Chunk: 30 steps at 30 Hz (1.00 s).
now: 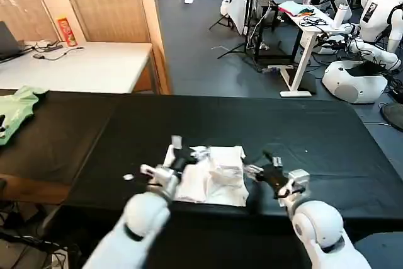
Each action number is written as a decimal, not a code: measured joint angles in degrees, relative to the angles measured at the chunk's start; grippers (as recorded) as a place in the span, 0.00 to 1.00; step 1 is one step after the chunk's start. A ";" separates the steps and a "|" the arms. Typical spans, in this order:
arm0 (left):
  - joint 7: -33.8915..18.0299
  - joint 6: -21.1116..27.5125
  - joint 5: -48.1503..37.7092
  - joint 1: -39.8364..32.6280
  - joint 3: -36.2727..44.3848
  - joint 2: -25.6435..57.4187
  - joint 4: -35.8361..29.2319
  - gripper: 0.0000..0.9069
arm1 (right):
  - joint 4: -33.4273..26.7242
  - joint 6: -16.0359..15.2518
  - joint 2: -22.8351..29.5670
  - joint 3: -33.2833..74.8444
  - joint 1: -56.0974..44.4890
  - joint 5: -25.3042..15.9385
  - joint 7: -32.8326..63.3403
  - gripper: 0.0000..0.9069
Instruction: Fold and organize the clothes.
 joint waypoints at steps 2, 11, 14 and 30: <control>0.00 -0.04 1.15 0.79 -1.98 1.50 -0.16 0.97 | -0.76 -0.06 -0.01 -2.53 2.14 -0.18 0.18 0.97; -0.05 -0.47 5.27 5.42 -6.66 3.15 -1.15 0.97 | -6.62 -8.14 2.35 -14.10 13.50 -6.91 1.67 0.97; -0.03 -0.64 5.97 6.69 -7.55 3.12 -0.85 0.97 | -6.67 -10.98 1.78 -15.73 14.38 -9.13 0.42 0.97; 0.09 -1.37 7.04 8.04 -7.89 2.41 0.23 0.97 | -8.76 -6.25 0.10 -6.78 10.91 -15.93 9.54 0.97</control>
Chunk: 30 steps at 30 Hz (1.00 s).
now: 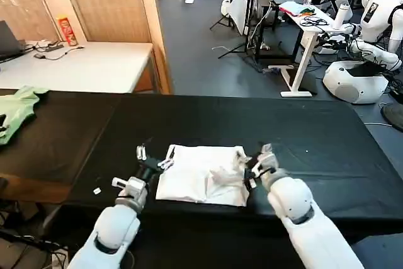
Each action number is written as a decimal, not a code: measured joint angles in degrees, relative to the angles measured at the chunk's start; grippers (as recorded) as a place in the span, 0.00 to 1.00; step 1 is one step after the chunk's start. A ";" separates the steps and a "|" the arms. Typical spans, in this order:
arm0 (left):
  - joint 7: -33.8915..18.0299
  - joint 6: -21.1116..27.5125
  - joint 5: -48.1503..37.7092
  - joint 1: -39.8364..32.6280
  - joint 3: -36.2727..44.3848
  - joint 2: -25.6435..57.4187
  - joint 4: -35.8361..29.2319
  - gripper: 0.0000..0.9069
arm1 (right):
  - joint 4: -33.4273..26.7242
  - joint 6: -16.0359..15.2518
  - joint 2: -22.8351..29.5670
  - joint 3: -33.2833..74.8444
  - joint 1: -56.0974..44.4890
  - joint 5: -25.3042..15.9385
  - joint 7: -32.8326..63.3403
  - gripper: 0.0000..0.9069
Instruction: Fold and organize the clothes.
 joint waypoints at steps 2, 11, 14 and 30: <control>0.01 -0.26 0.07 0.29 -0.09 0.00 0.03 0.97 | 0.09 1.26 -0.05 0.66 -0.61 1.88 -0.40 0.97; 0.01 -1.00 0.44 1.41 -1.18 0.11 0.21 0.97 | 5.25 -0.64 0.06 -1.03 -2.25 12.75 -6.49 0.97; 0.01 -1.31 0.70 1.96 -1.57 0.13 0.20 0.97 | 5.35 -2.04 0.15 -2.36 -1.18 15.30 -6.49 0.97; 0.01 -2.13 1.88 3.18 -2.28 -0.49 1.14 0.97 | 8.94 -3.21 -2.72 -5.95 -3.07 11.11 -9.63 0.86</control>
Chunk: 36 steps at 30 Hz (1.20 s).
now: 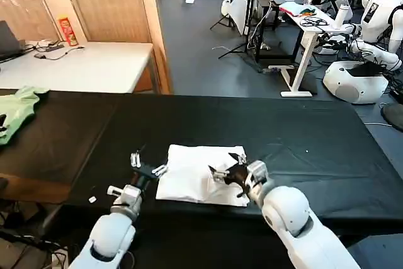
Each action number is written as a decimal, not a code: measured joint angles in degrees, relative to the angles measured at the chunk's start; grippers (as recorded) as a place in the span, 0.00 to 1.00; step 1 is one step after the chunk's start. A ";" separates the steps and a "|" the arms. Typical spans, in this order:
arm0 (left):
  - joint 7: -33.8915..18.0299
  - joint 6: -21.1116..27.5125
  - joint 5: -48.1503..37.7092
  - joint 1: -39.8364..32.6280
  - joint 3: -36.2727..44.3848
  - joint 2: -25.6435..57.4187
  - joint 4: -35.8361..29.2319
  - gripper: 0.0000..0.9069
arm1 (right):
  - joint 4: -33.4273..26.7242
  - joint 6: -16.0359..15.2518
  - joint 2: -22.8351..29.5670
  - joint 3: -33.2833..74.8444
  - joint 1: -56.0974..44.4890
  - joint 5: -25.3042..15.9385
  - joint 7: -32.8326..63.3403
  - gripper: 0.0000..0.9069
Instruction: Fold and organize the clothes.
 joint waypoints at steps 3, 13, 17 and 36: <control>-0.01 -0.12 0.15 0.19 0.00 -0.17 0.03 0.97 | 0.22 0.46 -0.17 -0.17 -1.41 -0.45 -0.50 0.83; -0.01 -0.76 0.53 1.63 -0.73 -0.45 -0.58 0.97 | 0.56 3.35 0.40 -1.39 -3.77 -5.86 -1.62 0.61; -0.01 -0.95 0.64 2.04 -0.90 -0.61 -0.78 0.97 | 1.20 5.03 0.21 -1.05 -4.74 -7.92 -1.67 0.55; -0.01 -1.52 0.80 3.53 -1.85 -0.95 -1.94 0.97 | 6.57 6.97 -1.29 1.96 -12.16 -12.07 -1.81 0.19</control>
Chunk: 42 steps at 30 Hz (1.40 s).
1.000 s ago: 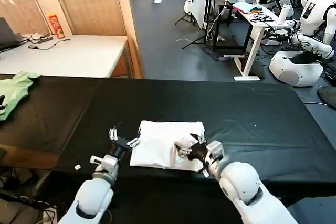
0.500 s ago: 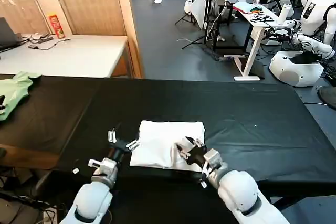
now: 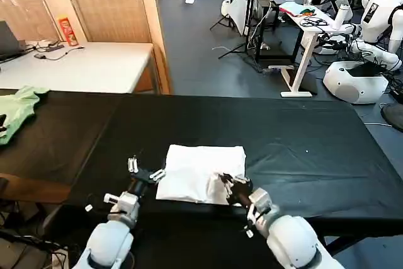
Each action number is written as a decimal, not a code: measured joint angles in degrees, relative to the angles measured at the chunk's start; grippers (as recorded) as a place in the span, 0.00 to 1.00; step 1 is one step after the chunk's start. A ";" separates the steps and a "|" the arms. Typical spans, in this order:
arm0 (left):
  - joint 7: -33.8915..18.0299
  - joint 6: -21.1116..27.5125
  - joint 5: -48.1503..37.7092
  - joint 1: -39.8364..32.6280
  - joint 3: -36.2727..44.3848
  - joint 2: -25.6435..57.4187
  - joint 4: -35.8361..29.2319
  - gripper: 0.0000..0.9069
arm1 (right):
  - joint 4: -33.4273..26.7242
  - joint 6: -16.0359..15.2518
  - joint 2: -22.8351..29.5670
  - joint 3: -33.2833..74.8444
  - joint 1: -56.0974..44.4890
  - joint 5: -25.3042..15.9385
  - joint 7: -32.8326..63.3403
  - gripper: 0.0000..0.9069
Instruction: Fold and organize the clothes.
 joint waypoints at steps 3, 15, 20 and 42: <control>0.00 -0.02 -0.15 0.00 -0.05 0.04 0.00 0.97 | 2.31 -0.18 -0.48 0.93 -3.03 -1.11 0.73 0.35; -0.01 -0.32 -1.73 -0.49 -1.35 0.74 1.22 0.97 | 12.44 -5.66 -0.03 7.51 -19.21 -1.36 6.29 0.97; -0.01 -0.48 -3.49 -1.08 -1.70 0.64 2.39 0.97 | 14.42 -4.14 0.86 11.37 -21.66 2.15 7.30 0.97; -0.49 11.79 -47.08 -1.72 -1.65 -3.71 1.39 0.97 | 9.90 4.63 6.84 20.26 -18.63 12.71 9.20 0.97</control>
